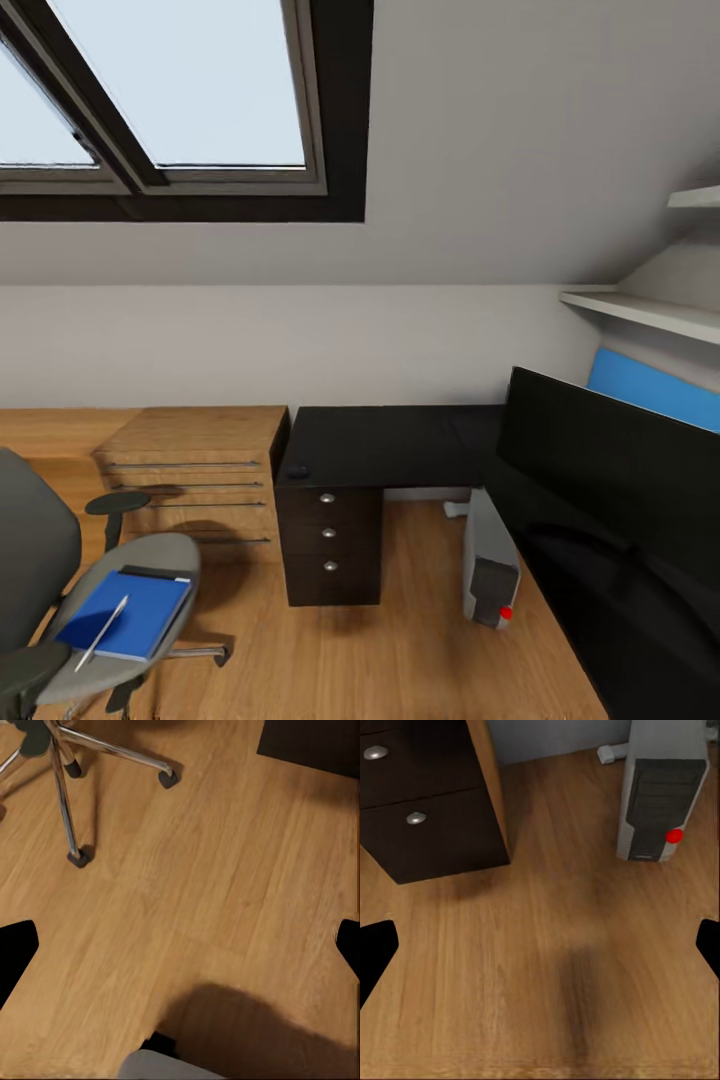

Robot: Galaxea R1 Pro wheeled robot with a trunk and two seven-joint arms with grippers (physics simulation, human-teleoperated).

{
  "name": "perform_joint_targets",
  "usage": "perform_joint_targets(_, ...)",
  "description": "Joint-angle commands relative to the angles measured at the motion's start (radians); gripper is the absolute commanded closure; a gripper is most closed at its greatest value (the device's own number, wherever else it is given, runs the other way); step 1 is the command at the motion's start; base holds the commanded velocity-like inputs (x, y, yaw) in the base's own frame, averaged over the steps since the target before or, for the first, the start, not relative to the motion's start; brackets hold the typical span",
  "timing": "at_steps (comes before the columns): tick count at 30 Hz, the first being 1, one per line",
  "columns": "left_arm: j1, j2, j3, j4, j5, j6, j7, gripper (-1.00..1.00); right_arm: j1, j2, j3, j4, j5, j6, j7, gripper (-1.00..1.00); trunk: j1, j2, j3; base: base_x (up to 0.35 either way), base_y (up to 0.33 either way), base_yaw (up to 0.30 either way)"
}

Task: In the bedroom, organize the workspace by keeping the computer under the desk, ensuring the monitor is on the desk, placing the keyboard on the desk next to the monitor, placing the mouse on the desk next to the keyboard, moving the folder from the swivel chair onto the desk next to the mouse, stacking the notebook on top of the folder with the pen on top of the notebook, and positioning the swivel chair next to the desk.

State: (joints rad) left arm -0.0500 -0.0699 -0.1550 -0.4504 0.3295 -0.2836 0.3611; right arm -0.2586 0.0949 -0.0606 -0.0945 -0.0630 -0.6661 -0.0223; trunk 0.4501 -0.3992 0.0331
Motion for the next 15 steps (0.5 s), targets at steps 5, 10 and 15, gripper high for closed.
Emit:
perform_joint_targets(5,0.000,0.001,-0.009,0.001,0.009,-0.004,0.007,-1.00,0.000,-0.007,-0.005,0.071,-0.001,-0.002,0.001,-1.00,0.000,-0.001,0.000,-0.237,-0.254,0.000)
perform_joint_targets(10,-0.001,0.000,-0.009,0.001,0.009,-0.003,0.007,-1.00,0.000,-0.033,-0.005,0.104,-0.001,-0.001,0.001,-1.00,0.000,-0.001,0.000,-0.223,-0.267,0.000)
perform_joint_targets(15,-0.001,-0.001,-0.009,0.002,0.009,-0.003,0.007,-1.00,0.000,-0.037,-0.005,0.109,-0.001,-0.001,0.001,-1.00,0.000,-0.001,0.000,-0.226,-0.260,0.000)
